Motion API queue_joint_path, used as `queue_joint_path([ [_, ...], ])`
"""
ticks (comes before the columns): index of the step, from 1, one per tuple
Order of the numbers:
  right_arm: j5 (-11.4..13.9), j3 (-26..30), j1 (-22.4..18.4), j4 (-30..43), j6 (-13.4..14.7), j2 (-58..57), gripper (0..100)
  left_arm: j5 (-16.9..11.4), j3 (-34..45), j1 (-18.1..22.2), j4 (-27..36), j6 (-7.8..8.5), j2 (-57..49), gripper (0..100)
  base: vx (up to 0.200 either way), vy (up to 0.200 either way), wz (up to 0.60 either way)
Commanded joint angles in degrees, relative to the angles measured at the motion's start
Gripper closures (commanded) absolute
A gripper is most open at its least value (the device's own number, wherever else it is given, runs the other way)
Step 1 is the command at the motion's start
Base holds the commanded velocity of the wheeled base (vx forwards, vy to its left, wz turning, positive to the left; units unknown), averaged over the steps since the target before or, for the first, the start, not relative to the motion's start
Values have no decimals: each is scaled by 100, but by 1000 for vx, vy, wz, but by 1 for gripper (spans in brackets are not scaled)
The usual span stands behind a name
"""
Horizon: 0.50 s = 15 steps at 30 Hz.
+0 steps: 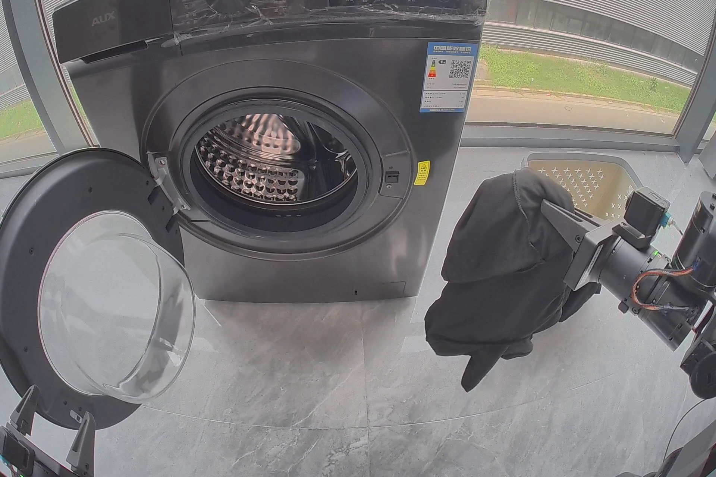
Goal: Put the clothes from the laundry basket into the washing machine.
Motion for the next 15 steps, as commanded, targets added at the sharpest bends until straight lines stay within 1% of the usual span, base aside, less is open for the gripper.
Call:
queue_joint_path([
  [1,-2,0,9,-1,2,24,100,2,92,1,2,-3,-86,0,0,200,0],
  [9,-11,0,123,-1,19,33,100,2,92,1,-6,-3,-86,0,0,200,0],
  [11,-11,0,167,-10,19,33,100,2,92,1,-6,-3,-86,0,0,0,0],
  [15,7,-35,387,-1,-7,16,100,2,92,1,-6,14,-86,0,0,0,0],
])
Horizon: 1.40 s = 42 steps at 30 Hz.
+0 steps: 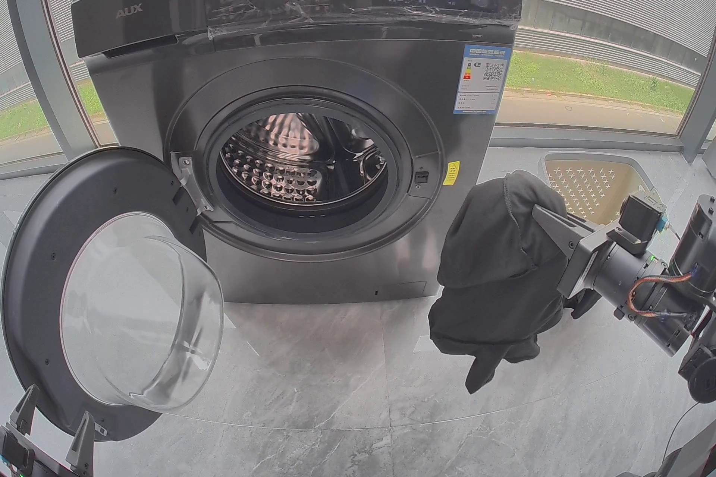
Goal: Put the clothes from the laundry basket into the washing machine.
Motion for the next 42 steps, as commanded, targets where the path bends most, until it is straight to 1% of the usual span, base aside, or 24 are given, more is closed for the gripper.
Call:
queue_joint_path([
  [1,16,-35,158,-1,-18,-4,100,0,92,1,-1,7,-86,0,0,0,0],
  [2,16,-35,158,-1,-18,-4,100,0,92,1,-1,7,-86,0,0,0,0],
  [3,86,-132,333,-1,-18,23,100,0,92,1,-1,42,-86,0,0,0,0],
  [4,209,-167,456,-1,-18,14,100,9,92,1,-1,60,-86,0,0,0,0],
  [5,270,-167,518,7,-9,23,100,9,92,1,-1,60,-86,0,0,0,0],
  [7,314,-123,597,7,-9,31,100,9,92,1,-1,60,-86,0,0,0,0],
  [10,314,-35,667,-1,0,146,100,9,92,1,-1,60,-86,0,0,0,0],
  [15,341,-88,694,-19,0,330,100,9,92,1,-1,51,-86,0,0,0,0],
  [17,341,-114,764,-19,-9,409,100,17,92,1,7,60,-86,0,0,0,0],
  [21,341,-140,887,-265,-18,620,100,9,92,1,-1,139,-86,0,0,0,0],
  [24,341,-167,896,-441,-27,796,100,0,92,1,7,130,-86,0,0,0,0],
  [27,341,-307,905,-625,-27,1086,100,9,101,18,-10,86,-95,0,0,0,0],
  [30,323,-360,984,-696,-18,1148,100,0,101,18,-1,95,-95,0,0,0,0],
  [31,297,-448,1072,-713,-9,1156,100,0,101,18,-1,104,-95,0,0,0,0],
  [34,314,-668,1098,-713,-9,1218,100,0,101,18,-19,139,-95,0,0,0,0],
  [37,314,-888,1177,-757,123,1332,100,-53,-39,27,-160,60,-68,0,0,0,0],
  [39,314,-1011,1230,-784,246,1394,100,-158,-611,62,-292,68,116,0,0,0,0],
  [40,314,-1072,1274,-792,272,1455,100,-273,-795,45,-292,104,283,0,0,0,0],
  [42,314,-1230,1344,-801,272,1605,100,-712,-927,89,-292,165,766,0,0,0,0],
])
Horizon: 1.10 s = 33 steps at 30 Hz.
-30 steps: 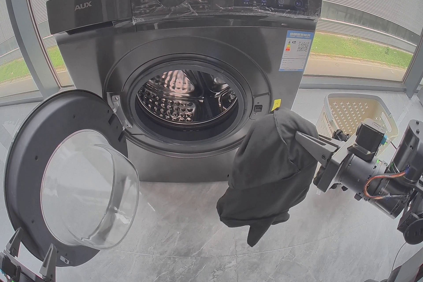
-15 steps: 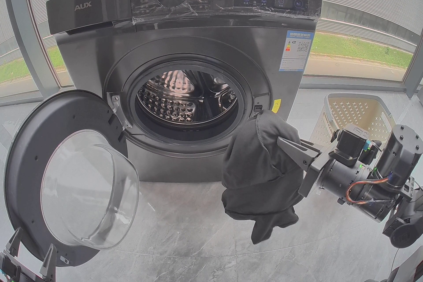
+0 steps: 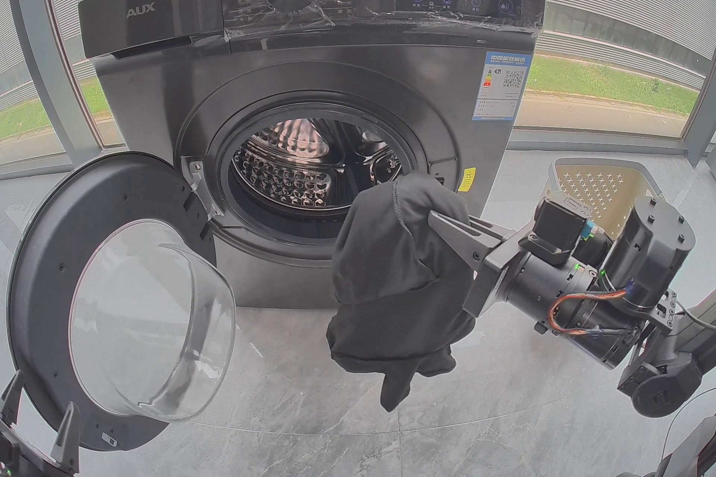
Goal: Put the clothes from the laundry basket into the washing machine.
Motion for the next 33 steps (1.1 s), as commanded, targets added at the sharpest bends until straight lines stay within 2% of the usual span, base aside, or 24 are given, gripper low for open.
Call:
queue_joint_path([
  [1,1,-420,187,-42,120,389,100,-762,-661,68,-125,106,994,0,0,0,0],
  [2,1,-491,196,-50,120,442,100,-991,-678,68,-151,133,1319,0,0,0,0],
  [3,1,-500,187,-50,120,460,100,-1017,-687,68,-160,141,1363,0,0,0,0],
  [4,10,-570,187,-77,120,565,100,-1351,-749,42,-274,150,1855,0,0,0,0],
  [5,10,-570,187,-77,120,565,100,-1351,-749,42,-274,150,1855,0,0,0,0],
  [8,107,-684,196,-367,137,811,100,-2019,-1074,-72,-643,177,2822,0,0,0,0],
  [10,230,-737,196,-525,190,934,100,-2274,-1302,-204,-713,265,3305,0,0,0,0],
  [12,238,-781,196,-595,208,996,100,-2406,-1487,-433,-731,361,3771,0,0,0,0],
  [15,238,-825,196,-595,208,1013,100,-2424,-1610,-907,-757,361,4149,0,0,0,0],
  [16,247,-825,187,-578,208,1013,100,-2371,-1627,-1259,-801,344,4369,0,0,0,0],
  [19,247,-834,179,-551,208,1013,100,-2265,-1636,-1698,-1091,317,4843,0,0,0,0],
  [22,238,-869,170,-508,208,1022,100,-2151,-1645,-1813,-1654,308,5397,0,0,0,0],
  [28,186,-921,152,-516,199,1163,100,-2151,-1733,-1980,-2814,361,6478,0,0,0,0],
  [33,177,-948,161,-508,190,1180,100,-2265,-2005,-2120,-2911,405,6909,0,0,0,0],
])
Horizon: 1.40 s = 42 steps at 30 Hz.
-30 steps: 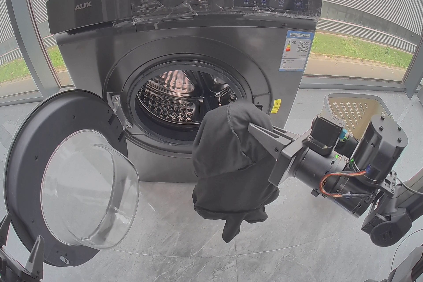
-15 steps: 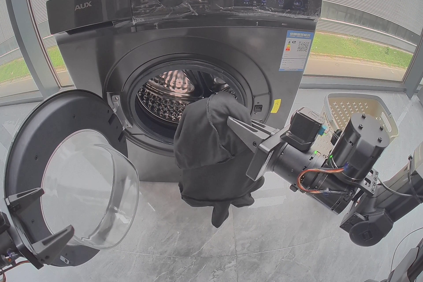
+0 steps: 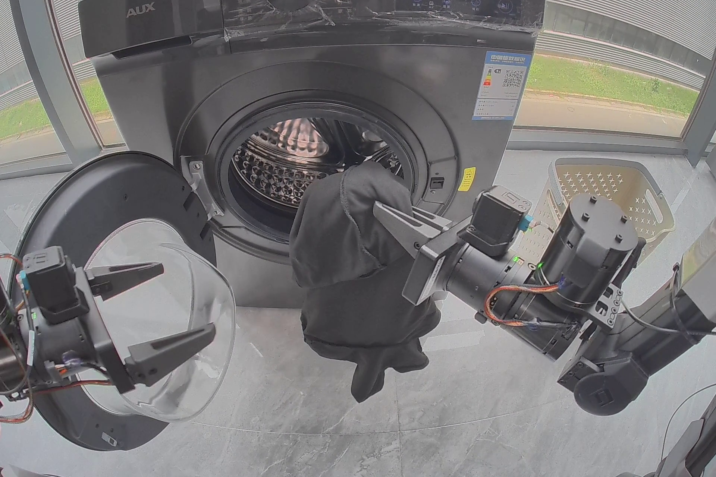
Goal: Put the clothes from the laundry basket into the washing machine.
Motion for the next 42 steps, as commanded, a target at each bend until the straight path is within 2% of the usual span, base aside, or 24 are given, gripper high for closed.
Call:
queue_joint_path([
  [1,-26,-43,4,4,-7,105,100,-155,-294,-220,-128,43,949,0,0,0,0],
  [5,-35,-34,-23,-4,-7,96,100,-463,-276,-211,-154,34,1133,0,0,0,0],
  [11,-43,-8,-40,-4,-7,88,100,-445,-91,-211,-242,61,1546,0,0,0,0],
  [18,-43,1,-14,-13,1,61,100,-366,181,-220,-1534,-27,2425,0,0,0,0],
  [20,-43,1,-14,-13,1,53,100,-340,216,-229,-1675,-27,2504,0,0,0,0],
  [21,-43,1,-23,-13,-7,35,100,-217,278,-334,-1947,-36,2741,0,0,0,0],
  [25,-43,19,-31,-31,-7,0,100,-164,348,-405,-2167,8,3163,0,0,0,0],
  [33,-52,142,21,-4,-7,-290,100,-173,242,-405,-2308,-18,3893,0,0,0,0],
  [39,-52,229,57,-4,-16,-369,100,-146,75,-457,-2782,-36,4622,0,0,0,0],
  [42,-52,238,57,-4,-16,-405,100,-6,-21,-449,-3063,-71,4983,0,0,0,0],
])
